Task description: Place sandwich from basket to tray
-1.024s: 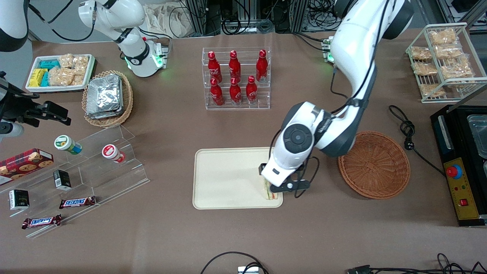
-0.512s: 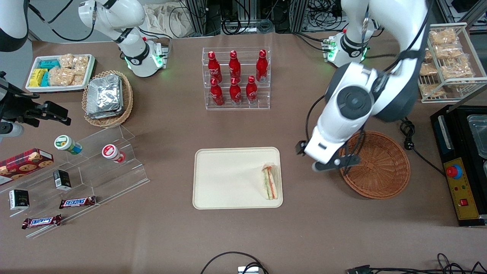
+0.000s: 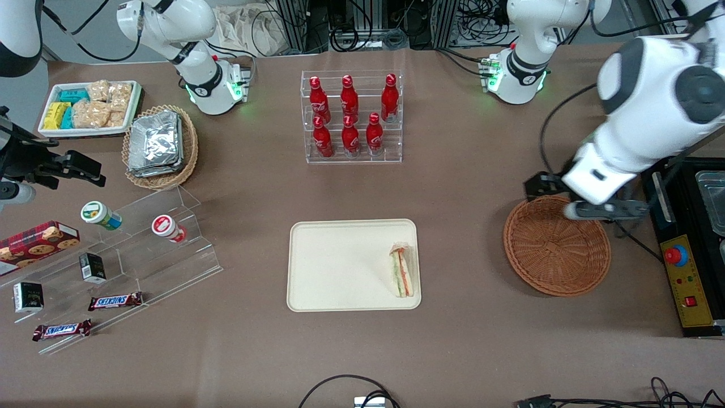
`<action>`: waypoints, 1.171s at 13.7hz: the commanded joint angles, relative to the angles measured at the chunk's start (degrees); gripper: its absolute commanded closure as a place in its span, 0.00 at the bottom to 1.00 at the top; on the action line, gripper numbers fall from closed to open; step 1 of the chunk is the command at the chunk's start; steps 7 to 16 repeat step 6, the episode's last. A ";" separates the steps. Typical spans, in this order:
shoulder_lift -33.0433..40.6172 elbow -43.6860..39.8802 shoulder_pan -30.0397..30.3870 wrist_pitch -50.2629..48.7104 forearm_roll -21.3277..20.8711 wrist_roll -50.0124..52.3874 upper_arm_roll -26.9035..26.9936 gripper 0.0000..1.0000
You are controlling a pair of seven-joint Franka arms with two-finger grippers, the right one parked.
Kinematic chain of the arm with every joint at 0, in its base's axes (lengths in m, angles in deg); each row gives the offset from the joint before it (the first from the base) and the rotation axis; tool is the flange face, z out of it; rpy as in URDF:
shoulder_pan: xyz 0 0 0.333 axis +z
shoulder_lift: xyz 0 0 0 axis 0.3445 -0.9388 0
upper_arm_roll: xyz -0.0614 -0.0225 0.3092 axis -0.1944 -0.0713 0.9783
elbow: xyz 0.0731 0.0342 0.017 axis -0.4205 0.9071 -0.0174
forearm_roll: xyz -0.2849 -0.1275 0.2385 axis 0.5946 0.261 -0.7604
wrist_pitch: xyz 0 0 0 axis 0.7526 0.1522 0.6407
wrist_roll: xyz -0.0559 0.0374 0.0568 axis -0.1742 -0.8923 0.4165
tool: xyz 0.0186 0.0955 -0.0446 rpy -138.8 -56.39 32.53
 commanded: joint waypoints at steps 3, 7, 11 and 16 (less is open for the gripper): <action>-6.19 -13.41 6.27 -6.81 0.47 -4.60 -0.77 0.00; -9.72 -19.25 6.62 -9.74 0.20 -4.60 -0.77 0.00; -9.72 -19.25 6.62 -9.74 0.20 -4.60 -0.77 0.00; -9.72 -19.25 6.62 -9.74 0.20 -4.60 -0.77 0.00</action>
